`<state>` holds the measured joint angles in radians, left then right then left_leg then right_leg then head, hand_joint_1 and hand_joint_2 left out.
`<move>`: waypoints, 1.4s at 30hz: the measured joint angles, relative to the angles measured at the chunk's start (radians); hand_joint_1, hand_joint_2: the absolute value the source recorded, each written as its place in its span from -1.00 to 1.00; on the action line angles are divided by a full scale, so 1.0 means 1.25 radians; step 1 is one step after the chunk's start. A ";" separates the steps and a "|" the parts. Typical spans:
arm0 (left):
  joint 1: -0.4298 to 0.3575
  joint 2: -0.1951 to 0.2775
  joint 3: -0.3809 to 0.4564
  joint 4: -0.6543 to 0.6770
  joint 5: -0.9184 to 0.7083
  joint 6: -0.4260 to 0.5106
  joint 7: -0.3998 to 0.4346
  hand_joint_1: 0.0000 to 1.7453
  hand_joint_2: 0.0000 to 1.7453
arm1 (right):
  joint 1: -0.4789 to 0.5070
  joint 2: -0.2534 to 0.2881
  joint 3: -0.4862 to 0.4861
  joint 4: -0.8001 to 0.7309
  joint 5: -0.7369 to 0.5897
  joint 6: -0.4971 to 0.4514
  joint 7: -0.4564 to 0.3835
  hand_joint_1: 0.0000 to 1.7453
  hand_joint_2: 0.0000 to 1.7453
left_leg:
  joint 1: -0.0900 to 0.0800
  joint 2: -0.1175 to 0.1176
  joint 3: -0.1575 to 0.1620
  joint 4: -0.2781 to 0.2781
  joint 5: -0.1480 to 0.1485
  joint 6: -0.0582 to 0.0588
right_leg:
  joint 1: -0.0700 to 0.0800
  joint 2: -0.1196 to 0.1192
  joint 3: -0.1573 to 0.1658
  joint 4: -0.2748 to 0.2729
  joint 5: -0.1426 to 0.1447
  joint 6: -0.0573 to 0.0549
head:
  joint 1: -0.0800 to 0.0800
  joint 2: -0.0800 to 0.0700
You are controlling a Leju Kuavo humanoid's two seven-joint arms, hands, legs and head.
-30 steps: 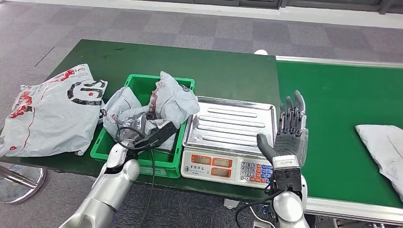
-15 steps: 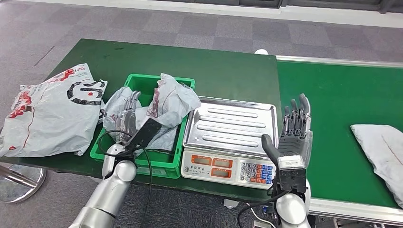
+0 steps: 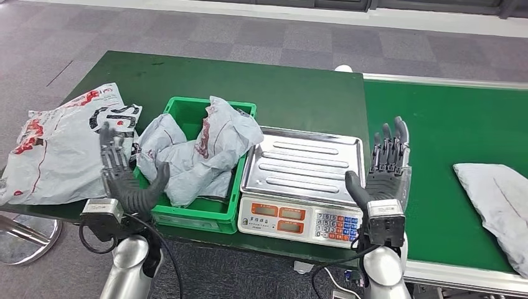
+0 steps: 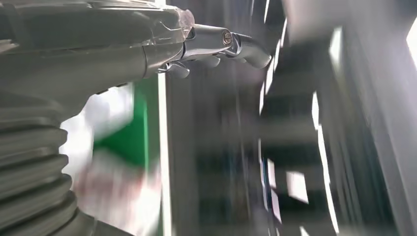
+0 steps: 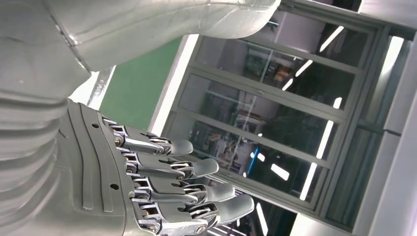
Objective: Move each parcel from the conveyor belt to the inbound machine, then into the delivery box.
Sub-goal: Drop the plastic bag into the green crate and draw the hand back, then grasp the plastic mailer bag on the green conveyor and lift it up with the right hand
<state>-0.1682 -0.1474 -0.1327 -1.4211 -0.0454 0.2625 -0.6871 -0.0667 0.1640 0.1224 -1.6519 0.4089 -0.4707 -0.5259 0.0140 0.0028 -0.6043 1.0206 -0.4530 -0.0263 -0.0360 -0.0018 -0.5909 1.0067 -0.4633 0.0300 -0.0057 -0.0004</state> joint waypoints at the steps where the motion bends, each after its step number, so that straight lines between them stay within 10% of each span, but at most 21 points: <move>1: 0.000 0.000 -0.004 0.004 0.013 -0.075 0.008 -1.00 1.00 | -0.006 0.000 -0.005 0.008 0.002 -0.001 0.008 -1.00 1.00 | 0.000 0.000 0.000 0.000 0.000 0.000 | 0.000 0.000 0.000 0.000 0.000 0.000 | 0.000 0.000; 5: -0.004 0.000 -0.027 0.044 0.002 -0.262 0.038 -1.00 1.00 | -0.025 0.000 -0.048 0.042 0.018 -0.009 0.031 -1.00 1.00 | 0.000 0.000 0.000 0.000 0.000 0.000 | 0.000 0.001 0.000 0.000 0.001 0.000 | 0.000 0.000; 18: -0.018 -0.003 -0.053 0.117 -0.048 -0.406 0.080 -1.00 1.00 | -0.085 -0.042 -0.218 0.109 0.206 -0.063 0.157 -1.00 1.00 | 0.000 0.000 -0.001 0.001 0.000 0.000 | -0.001 0.001 0.000 0.000 0.001 0.000 | 0.000 0.000; 29: -0.019 0.002 -0.053 0.137 -0.022 -0.387 0.085 -1.00 1.00 | -0.311 -0.292 -0.388 0.501 0.544 -0.001 0.443 -1.00 1.00 | -0.001 -0.004 -0.001 0.003 0.000 0.002 | -0.001 -0.003 0.002 -0.001 0.003 0.002 | 0.000 0.000; 42: -0.025 0.015 -0.045 0.143 -0.024 -0.384 0.095 -1.00 1.00 | -0.306 -0.490 -0.467 0.846 0.687 0.172 0.689 -1.00 1.00 | -0.001 -0.005 -0.002 0.002 -0.001 0.003 | -0.001 -0.005 0.002 -0.001 0.001 0.003 | 0.000 0.000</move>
<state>-0.1995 -0.1290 -0.1888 -1.2425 -0.0757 -0.2174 -0.5686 -0.4486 -0.4478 -0.4609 -0.5940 1.2680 -0.2554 0.3352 0.0123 -0.0037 -0.6063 1.0234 -0.4545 -0.0224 -0.0374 -0.0078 -0.5889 1.0057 -0.4626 0.0337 -0.0053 -0.0003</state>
